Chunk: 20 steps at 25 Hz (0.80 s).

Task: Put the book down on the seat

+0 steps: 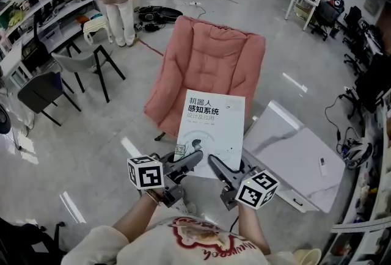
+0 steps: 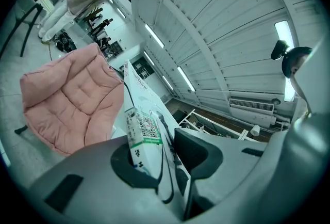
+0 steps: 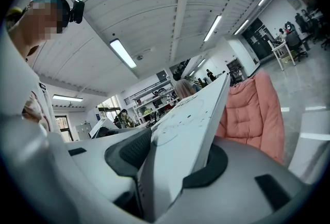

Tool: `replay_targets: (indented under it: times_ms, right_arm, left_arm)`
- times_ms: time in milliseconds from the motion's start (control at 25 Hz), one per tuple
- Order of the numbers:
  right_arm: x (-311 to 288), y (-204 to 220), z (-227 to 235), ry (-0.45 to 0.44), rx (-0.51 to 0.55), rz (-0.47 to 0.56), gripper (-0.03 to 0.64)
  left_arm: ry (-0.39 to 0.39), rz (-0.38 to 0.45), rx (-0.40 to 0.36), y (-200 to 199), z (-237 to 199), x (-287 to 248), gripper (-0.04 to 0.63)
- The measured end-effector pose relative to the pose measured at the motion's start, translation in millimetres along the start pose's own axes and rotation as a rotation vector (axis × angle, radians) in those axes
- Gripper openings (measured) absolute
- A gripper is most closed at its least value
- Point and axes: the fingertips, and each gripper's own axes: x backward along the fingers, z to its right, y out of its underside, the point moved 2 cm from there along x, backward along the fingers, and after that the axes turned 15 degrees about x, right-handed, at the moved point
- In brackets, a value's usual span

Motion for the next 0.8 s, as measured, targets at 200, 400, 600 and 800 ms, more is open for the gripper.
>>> replay_targets:
  times_ms: [200,400,600,800]
  right_arm:
    - [-7,1,8,-0.007,0.005,0.002,0.183]
    - [-18,4,21,-0.006,0.010,0.013,0.183]
    - [-43,7,54,0.002,0.023,0.015,0.183]
    - [-102,-22,109,0.021,0.025,0.016,0.183]
  left_arm:
    - [-0.004,0.008,-0.005,-7,-7,-3,0.092]
    - [0.002,0.006,-0.011,-16,-19,-11,0.092]
    - [0.013,0.005,-0.013,-42,-47,-31,0.092]
    - [0.021,-0.008,-0.014,-120,-69,-63,0.092]
